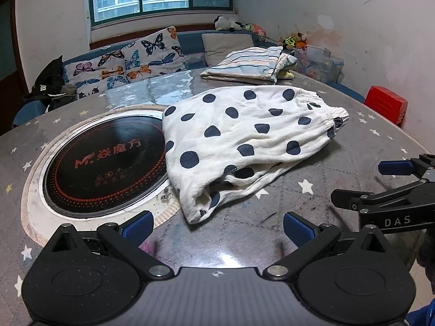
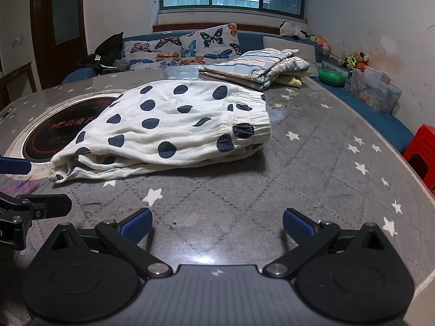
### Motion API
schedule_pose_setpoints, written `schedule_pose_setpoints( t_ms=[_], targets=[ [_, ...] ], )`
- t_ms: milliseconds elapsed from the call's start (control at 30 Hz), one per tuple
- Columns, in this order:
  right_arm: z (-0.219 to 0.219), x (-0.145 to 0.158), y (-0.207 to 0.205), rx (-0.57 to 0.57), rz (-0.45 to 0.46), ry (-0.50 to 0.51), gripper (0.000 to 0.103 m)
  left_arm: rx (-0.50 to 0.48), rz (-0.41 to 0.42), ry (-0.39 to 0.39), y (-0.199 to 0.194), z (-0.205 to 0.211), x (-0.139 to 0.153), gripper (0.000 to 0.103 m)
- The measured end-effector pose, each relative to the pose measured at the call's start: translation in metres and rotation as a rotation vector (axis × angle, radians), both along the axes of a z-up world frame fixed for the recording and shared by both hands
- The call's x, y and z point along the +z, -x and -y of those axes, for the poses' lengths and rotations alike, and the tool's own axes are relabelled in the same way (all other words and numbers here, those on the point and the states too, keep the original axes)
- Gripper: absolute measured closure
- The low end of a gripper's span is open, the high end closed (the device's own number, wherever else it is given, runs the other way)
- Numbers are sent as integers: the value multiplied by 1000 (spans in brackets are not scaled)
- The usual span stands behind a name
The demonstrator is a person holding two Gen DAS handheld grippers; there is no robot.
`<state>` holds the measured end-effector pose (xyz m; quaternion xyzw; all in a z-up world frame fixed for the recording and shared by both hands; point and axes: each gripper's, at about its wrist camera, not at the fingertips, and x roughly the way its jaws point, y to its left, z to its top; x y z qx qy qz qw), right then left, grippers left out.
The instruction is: Fold clothes
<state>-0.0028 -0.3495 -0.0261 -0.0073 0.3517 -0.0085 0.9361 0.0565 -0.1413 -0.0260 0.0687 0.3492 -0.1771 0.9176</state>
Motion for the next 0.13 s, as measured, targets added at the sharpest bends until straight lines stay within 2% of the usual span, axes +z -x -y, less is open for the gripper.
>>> schedule_pose_setpoints(
  t_ms=[133],
  targets=[
    [1, 0, -1, -6, 0, -2, 0, 0, -1, 3, -2, 1, 0, 0]
  ],
)
